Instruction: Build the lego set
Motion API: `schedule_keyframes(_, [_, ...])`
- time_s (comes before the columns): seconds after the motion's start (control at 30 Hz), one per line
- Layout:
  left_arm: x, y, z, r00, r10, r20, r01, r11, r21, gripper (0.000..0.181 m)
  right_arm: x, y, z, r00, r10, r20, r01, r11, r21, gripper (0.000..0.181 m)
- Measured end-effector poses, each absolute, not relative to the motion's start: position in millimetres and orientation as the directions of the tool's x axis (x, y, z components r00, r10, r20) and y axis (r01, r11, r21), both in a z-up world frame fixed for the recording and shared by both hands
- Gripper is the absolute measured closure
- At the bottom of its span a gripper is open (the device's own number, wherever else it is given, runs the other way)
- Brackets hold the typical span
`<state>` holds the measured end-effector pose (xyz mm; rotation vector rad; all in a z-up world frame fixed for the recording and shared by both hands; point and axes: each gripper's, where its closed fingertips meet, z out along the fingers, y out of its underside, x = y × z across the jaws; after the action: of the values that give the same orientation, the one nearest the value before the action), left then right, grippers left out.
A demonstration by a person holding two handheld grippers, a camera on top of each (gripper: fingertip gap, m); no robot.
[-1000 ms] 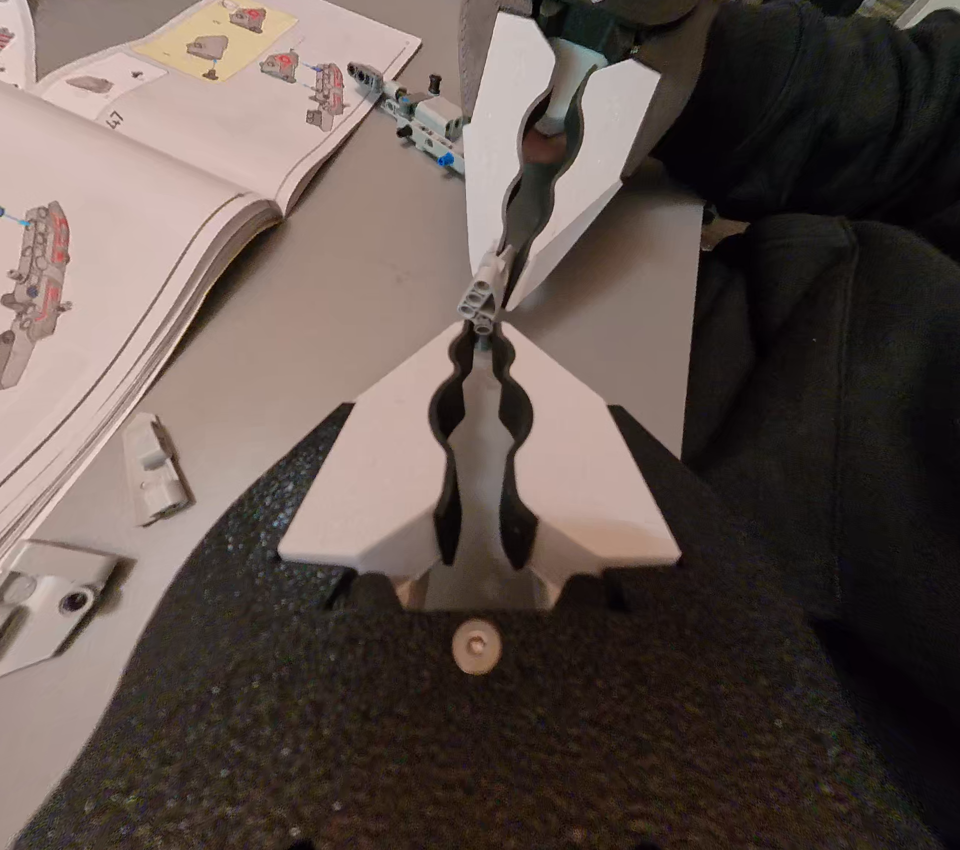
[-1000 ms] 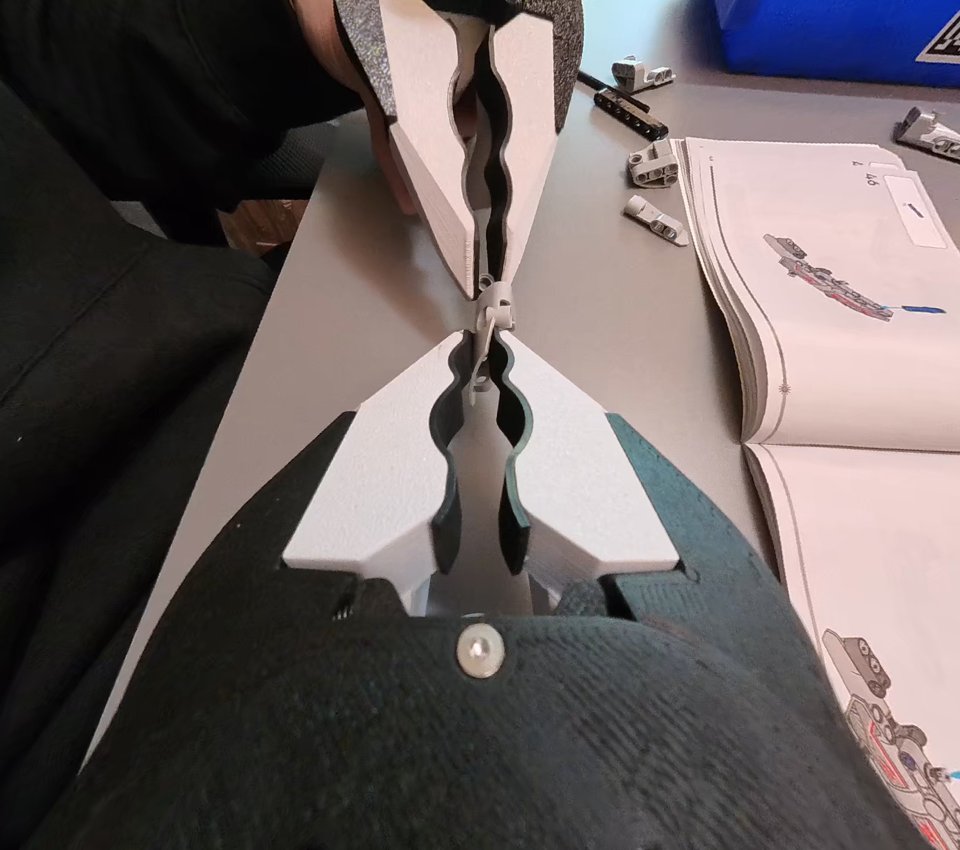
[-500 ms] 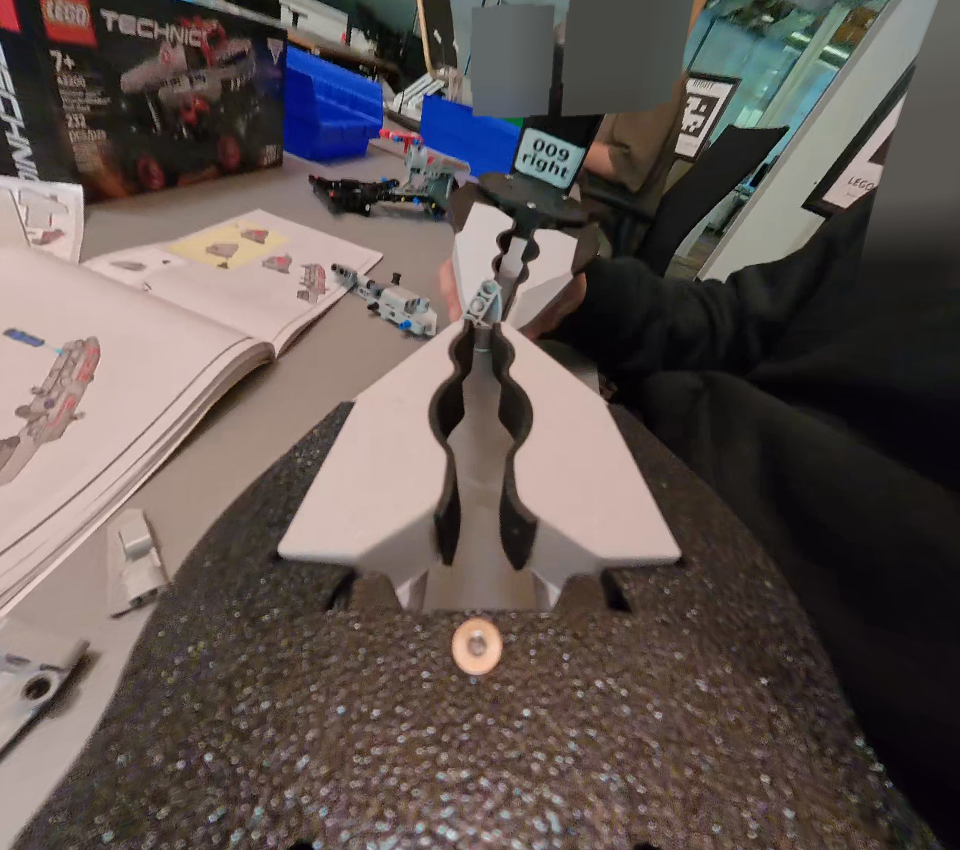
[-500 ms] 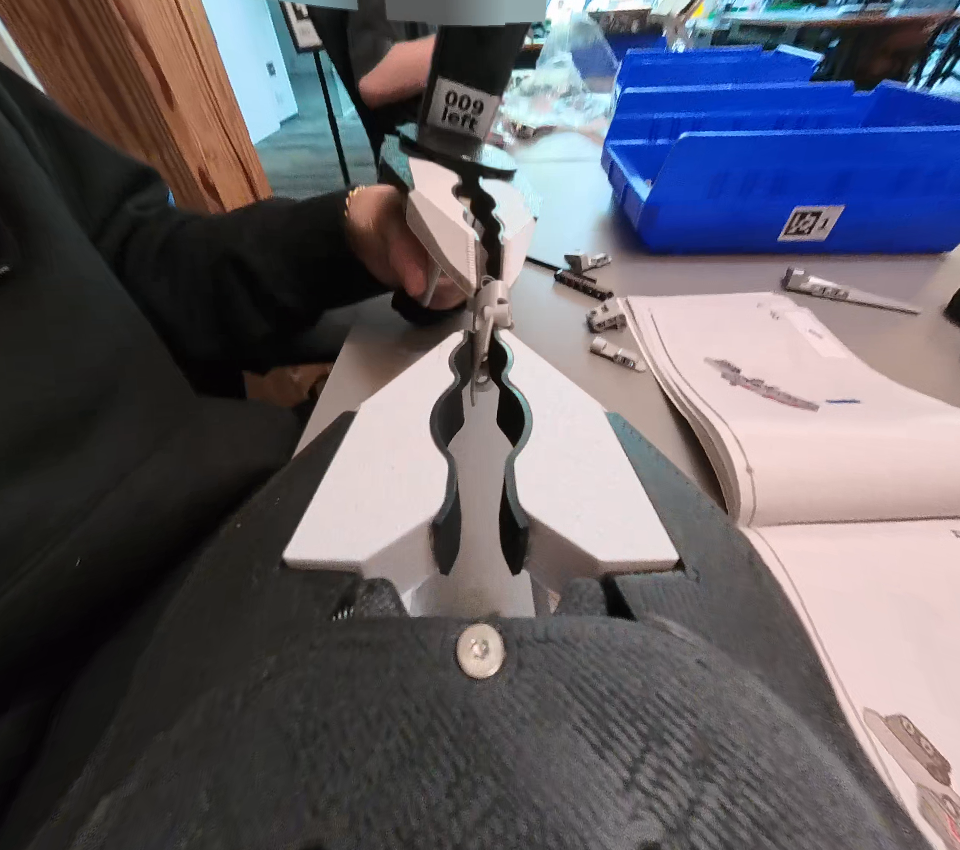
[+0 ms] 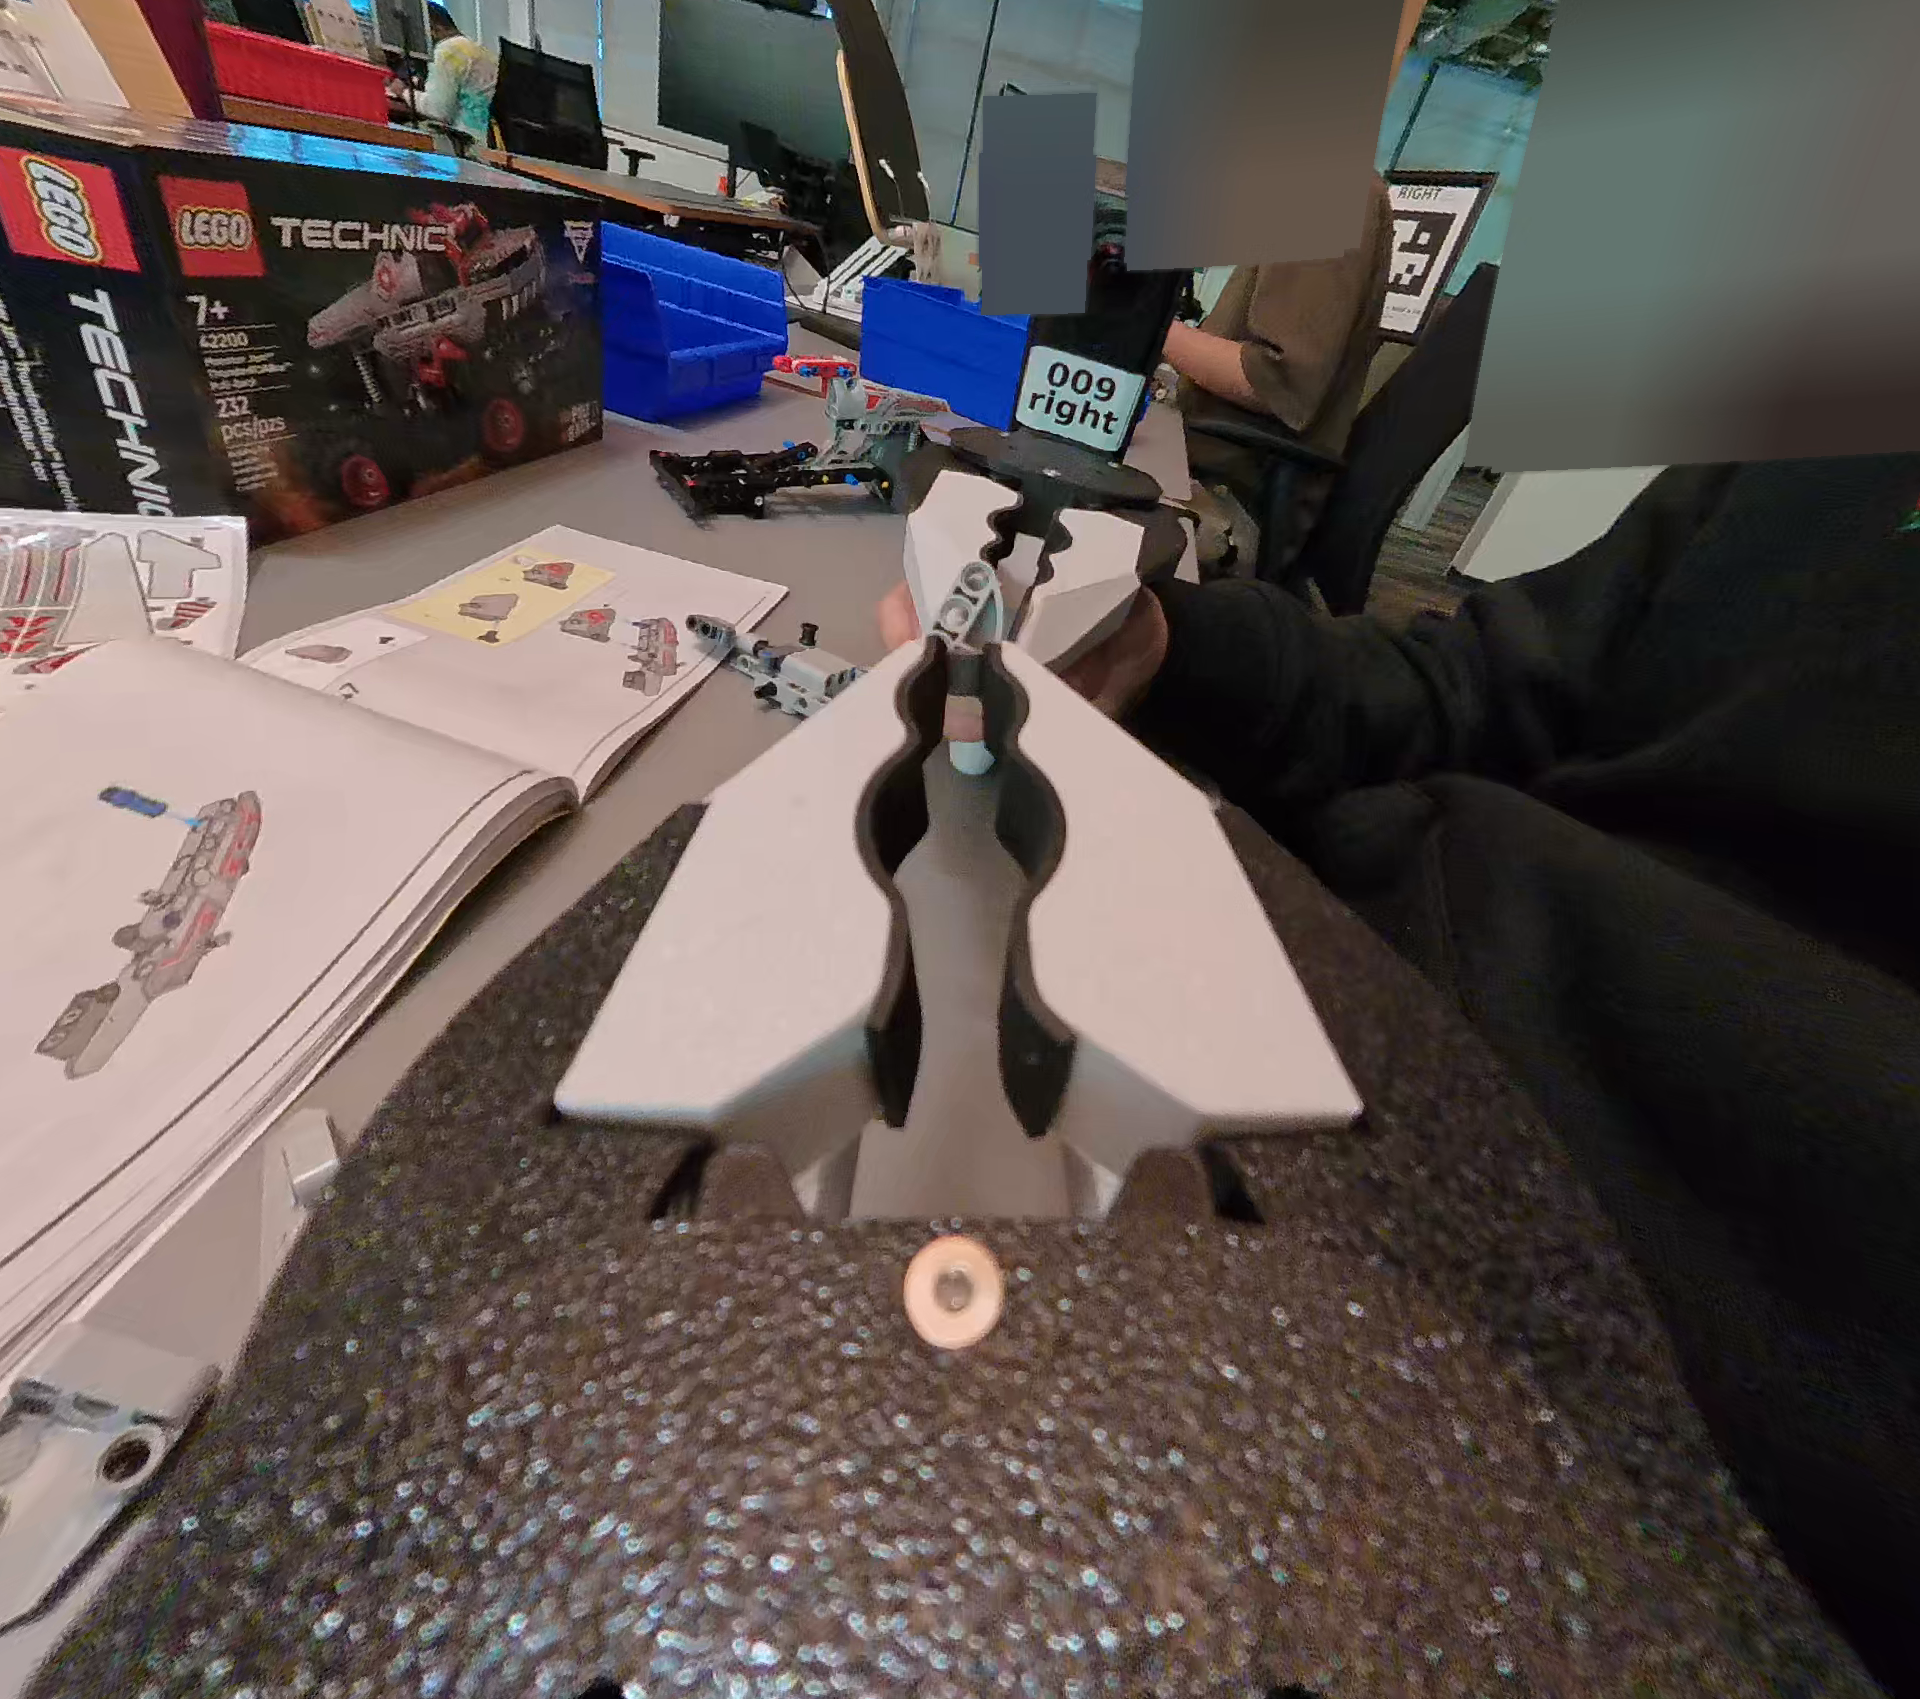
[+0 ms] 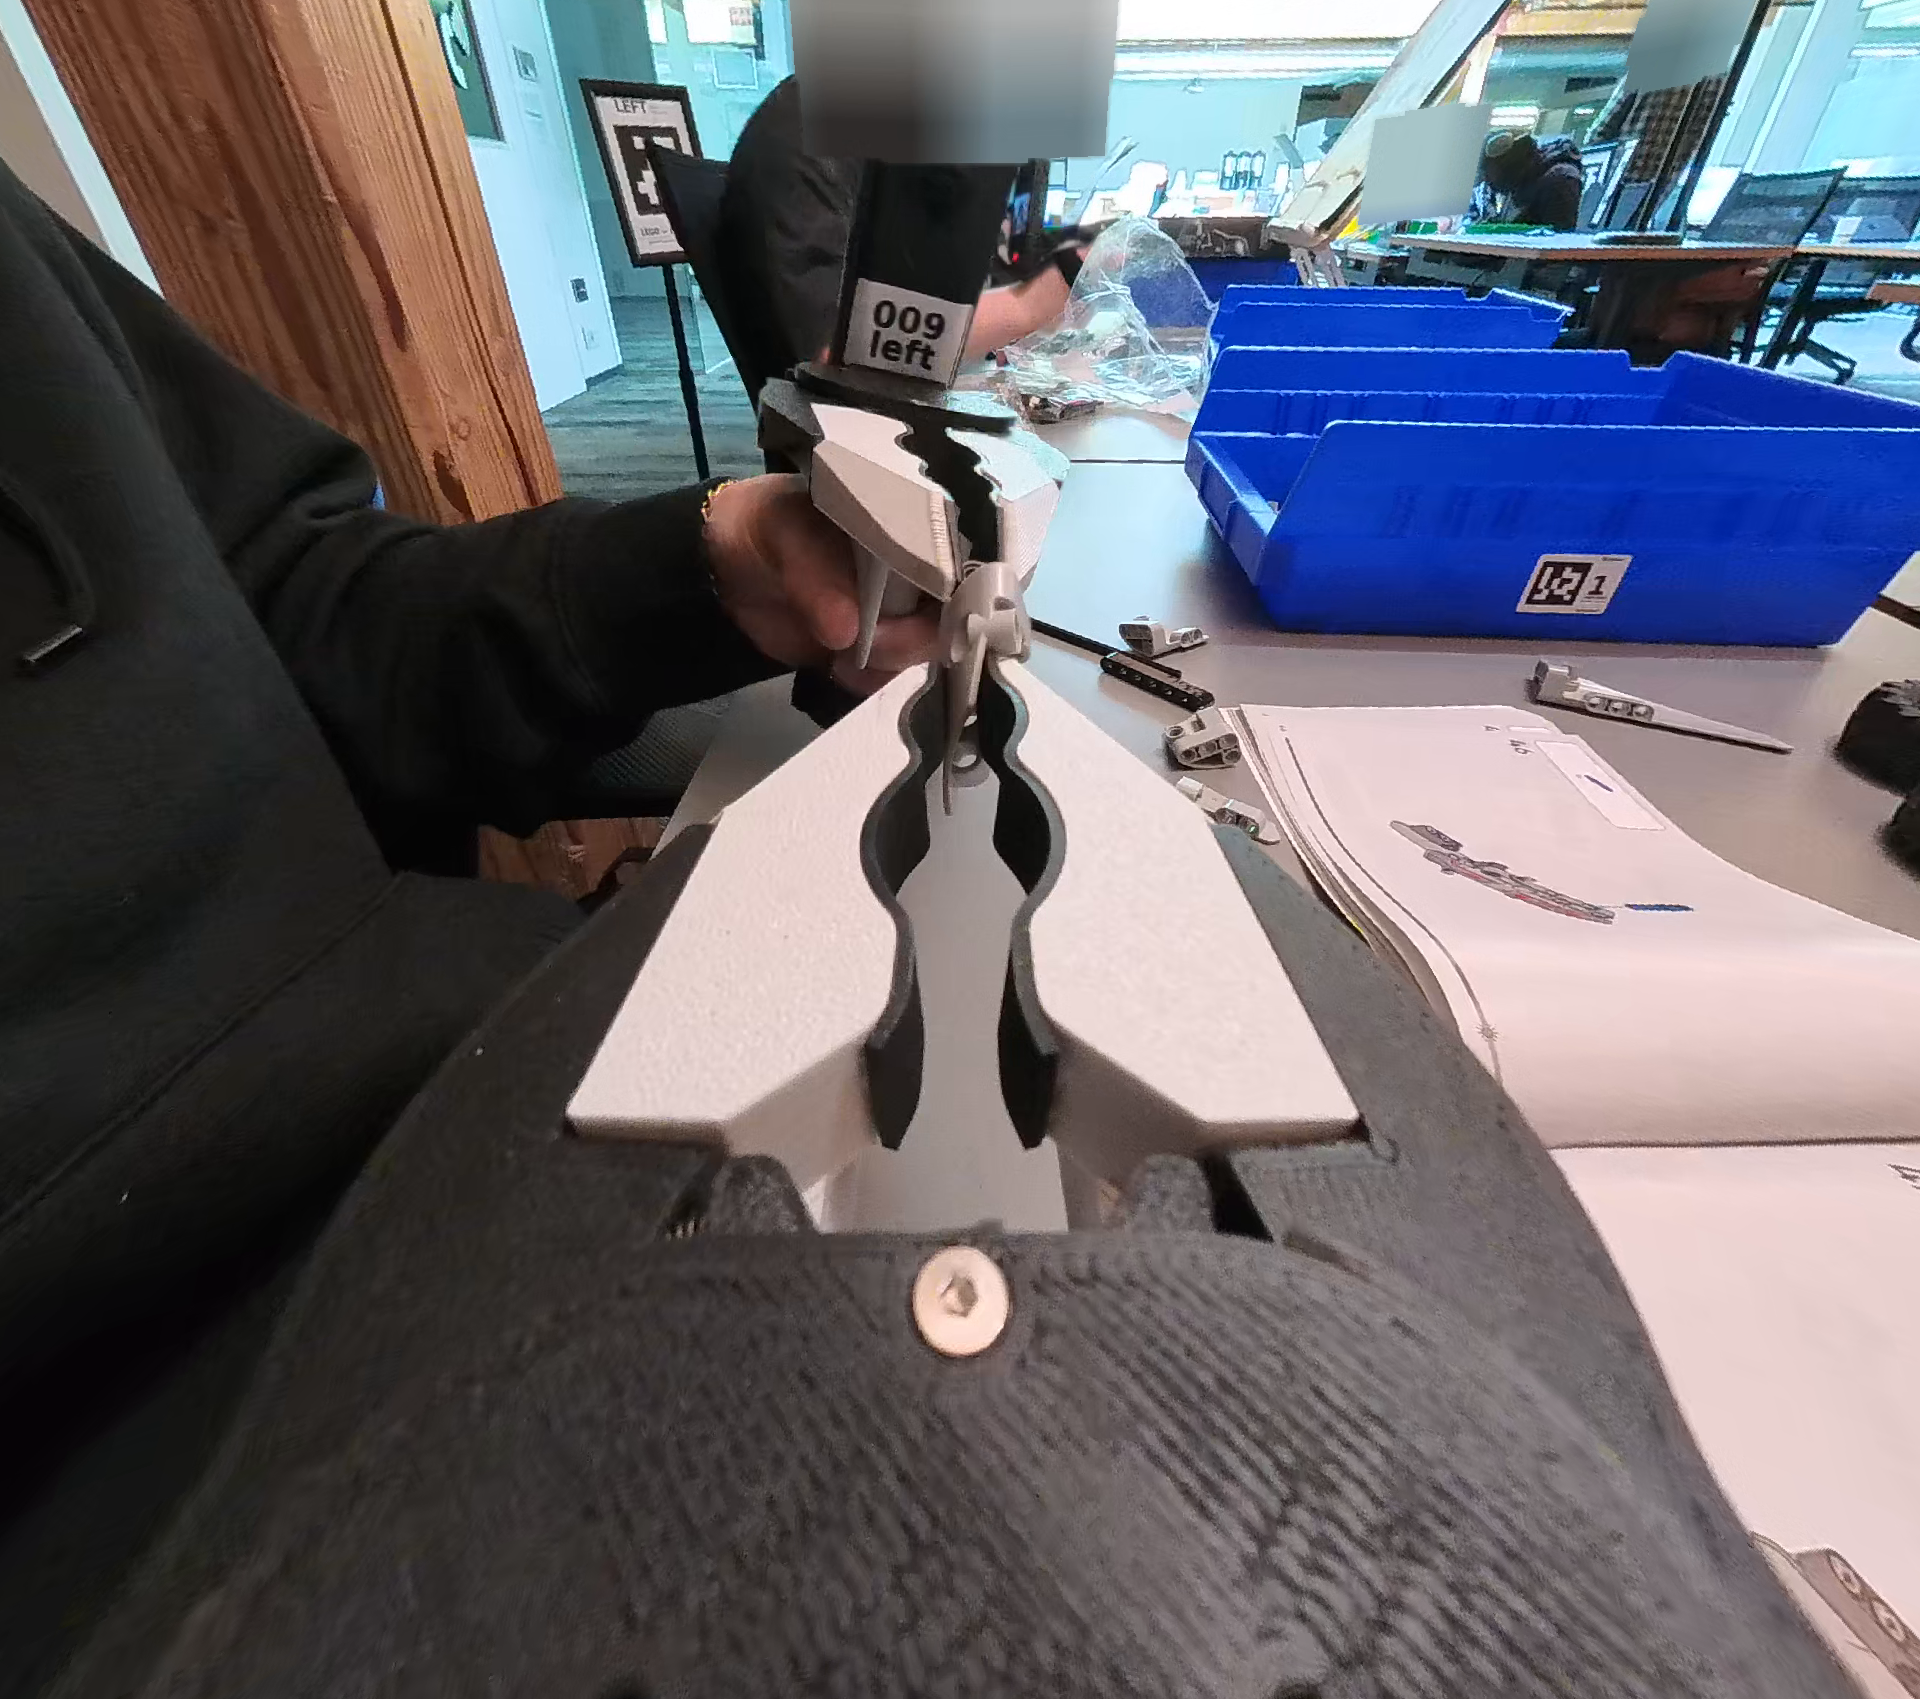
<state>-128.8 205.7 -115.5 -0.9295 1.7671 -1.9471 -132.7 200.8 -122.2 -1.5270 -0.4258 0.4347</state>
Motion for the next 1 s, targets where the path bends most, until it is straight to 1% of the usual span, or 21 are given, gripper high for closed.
schedule_keyframes(0.13, [-129.7,206.3,-118.1,-0.721,-0.661,0.21,-0.166,-0.13,-0.978,0.175,-133.5,200.9,-123.6,0.856,0.517,0.009,0.012,-0.003,-1.0,0.177])
schedule_keyframes(0.27, [-129.2,205.8,-118.2,-0.699,-0.7,0.143,-0.158,-0.044,-0.986,0.176,-132.7,200.8,-123.6,0.857,0.516,0.005,0.008,-0.004,-1.0,0.177])
schedule_keyframes(0.37, [-128.5,206.7,-120.4,-0.682,-0.723,0.112,-0.165,0.002,-0.986,0.175,-131.9,202.3,-126.4,0.864,0.502,0.028,0.039,-0.01,-0.999,0.177])
schedule_keyframes(0.43, [-127.4,205.7,-118.2,-0.682,-0.718,0.141,-0.168,-0.035,-0.985,0.175,-131.0,201.4,-124.9,0.864,0.503,0.026,0.03,-0.001,-1.0,0.177])
schedule_keyframes(0.5, [-125.7,205.8,-116.1,-0.688,-0.694,0.211,-0.176,-0.122,-0.977,0.176,-129.7,200.9,-122.9,0.864,0.503,0.014,0.013,0.006,-1.0,0.177])
schedule_keyframes(0.57, [-126.4,203.6,-111.4,-0.702,-0.675,0.229,-0.16,-0.163,-0.974,0.176,-129.8,199.2,-118.9,0.858,0.513,-0.01,-0.025,0.022,-0.999,0.177])
schedule_keyframes(0.67, [-126.0,201.4,-108.3,-0.687,-0.709,0.157,-0.142,-0.081,-0.987,0.175,-129.7,196.3,-114.3,0.847,0.531,-0.037,-0.068,0.039,-0.997,0.177])
schedule_keyframes(0.77, [-125.8,202.3,-109.6,-0.662,-0.747,0.069,-0.128,0.022,-0.992,0.175,-129.5,197.7,-115.8,0.845,0.533,-0.049,-0.072,0.023,-0.997,0.177])
schedule_keyframes(0.83, [-126.2,201.3,-108.8,-0.655,-0.754,0.042,-0.122,0.051,-0.991,0.175,-129.3,197.4,-115.6,0.844,0.534,-0.05,-0.074,0.024,-0.997,0.177])
schedule_keyframes(0.93, [-126.7,201.4,-104.8,-0.683,-0.712,0.166,-0.141,-0.094,-0.985,0.176,-130.3,196.6,-112.3,0.837,0.543,-0.064,-0.101,0.039,-0.994,0.177])
schedule_keyframes(1.0, [-126.8,199.5,-100.4,-0.701,-0.681,0.211,-0.129,-0.17,-0.977,0.176,-130.6,194.7,-107.7,0.825,0.558,-0.085,-0.141,0.058,-0.988,0.177])
